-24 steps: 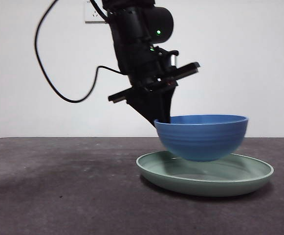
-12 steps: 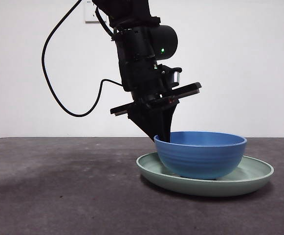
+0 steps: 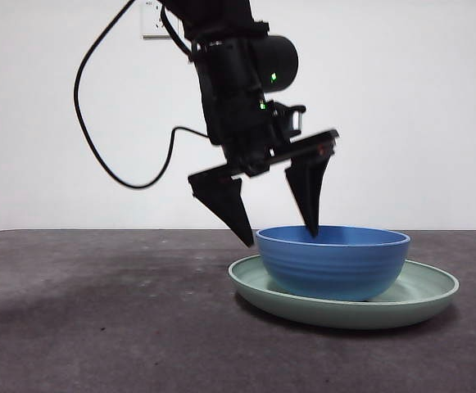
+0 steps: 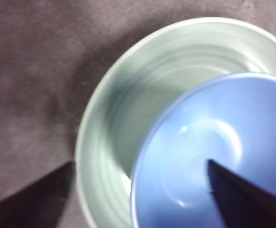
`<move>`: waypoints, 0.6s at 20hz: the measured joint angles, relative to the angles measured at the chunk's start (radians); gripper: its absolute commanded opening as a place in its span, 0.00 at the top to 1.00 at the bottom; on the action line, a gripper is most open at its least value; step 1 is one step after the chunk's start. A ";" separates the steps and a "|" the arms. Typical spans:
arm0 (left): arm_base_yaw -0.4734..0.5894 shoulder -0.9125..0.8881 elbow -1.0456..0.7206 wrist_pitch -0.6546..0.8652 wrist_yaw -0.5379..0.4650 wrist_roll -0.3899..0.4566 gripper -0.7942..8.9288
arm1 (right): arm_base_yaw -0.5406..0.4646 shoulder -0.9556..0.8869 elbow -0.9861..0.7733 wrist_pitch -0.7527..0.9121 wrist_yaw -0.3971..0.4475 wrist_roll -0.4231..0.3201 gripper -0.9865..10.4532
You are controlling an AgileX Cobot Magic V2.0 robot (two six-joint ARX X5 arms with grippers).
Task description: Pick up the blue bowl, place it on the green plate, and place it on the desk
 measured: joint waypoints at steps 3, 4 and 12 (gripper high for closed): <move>0.013 0.000 0.136 -0.128 0.000 0.010 0.39 | 0.000 0.000 0.000 0.000 0.000 0.000 0.42; 0.015 0.000 0.186 -0.180 0.000 0.021 0.38 | 0.000 0.000 0.000 0.000 0.000 0.000 0.42; 0.017 -0.233 0.259 -0.351 0.000 0.079 0.27 | 0.000 0.000 0.000 0.000 0.000 0.000 0.42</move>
